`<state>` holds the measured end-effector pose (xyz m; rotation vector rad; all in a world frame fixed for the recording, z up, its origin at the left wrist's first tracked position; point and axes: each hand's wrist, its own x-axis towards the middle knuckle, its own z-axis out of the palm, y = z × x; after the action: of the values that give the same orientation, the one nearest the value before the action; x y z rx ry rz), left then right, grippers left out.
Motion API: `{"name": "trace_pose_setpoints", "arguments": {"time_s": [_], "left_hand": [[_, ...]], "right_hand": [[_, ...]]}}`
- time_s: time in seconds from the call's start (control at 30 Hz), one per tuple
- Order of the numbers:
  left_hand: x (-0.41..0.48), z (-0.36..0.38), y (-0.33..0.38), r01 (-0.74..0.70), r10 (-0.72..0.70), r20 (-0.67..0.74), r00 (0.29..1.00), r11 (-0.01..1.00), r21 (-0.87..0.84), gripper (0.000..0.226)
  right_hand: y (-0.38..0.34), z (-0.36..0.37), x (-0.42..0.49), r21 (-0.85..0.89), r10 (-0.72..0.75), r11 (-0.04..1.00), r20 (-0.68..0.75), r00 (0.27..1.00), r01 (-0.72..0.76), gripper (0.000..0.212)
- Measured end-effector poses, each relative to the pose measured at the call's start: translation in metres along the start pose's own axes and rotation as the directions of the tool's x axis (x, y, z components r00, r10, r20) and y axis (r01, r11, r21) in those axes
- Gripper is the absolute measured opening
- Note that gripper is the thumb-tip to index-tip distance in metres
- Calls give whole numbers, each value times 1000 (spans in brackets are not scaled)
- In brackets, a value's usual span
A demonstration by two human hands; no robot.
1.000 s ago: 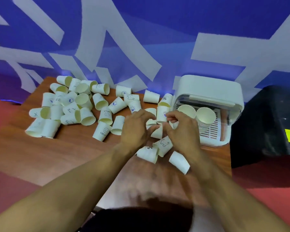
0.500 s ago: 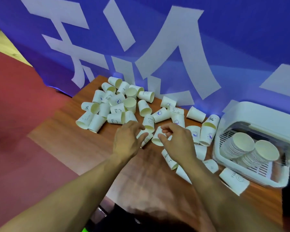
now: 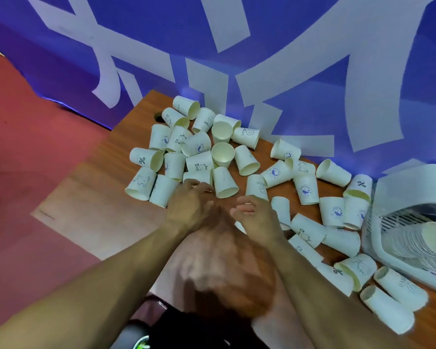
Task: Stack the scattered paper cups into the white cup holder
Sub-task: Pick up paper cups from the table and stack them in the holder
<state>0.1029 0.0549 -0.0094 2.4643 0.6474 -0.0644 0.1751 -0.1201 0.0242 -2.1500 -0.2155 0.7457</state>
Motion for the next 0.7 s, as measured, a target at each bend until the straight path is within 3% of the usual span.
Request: {"name": "trace_pose_setpoints", "arguments": {"time_s": [0.17,0.4,0.57,0.7], "left_hand": [[41,-7,-21,8,-24,165,986,995,97,52],[82,3,-36,-150,41,337,940,941,303,63],[89,9,-33,-199,66,387,920,927,316,57],[86,11,-35,-255,130,397,909,925,282,57]], "right_hand": [[-7,31,27,105,131,985,41,991,-134,38],[-15,46,60,312,267,906,102,958,-286,51],[-24,55,74,475,334,803,139,932,-359,53],[-18,61,77,507,387,765,130,913,-396,60]]}}
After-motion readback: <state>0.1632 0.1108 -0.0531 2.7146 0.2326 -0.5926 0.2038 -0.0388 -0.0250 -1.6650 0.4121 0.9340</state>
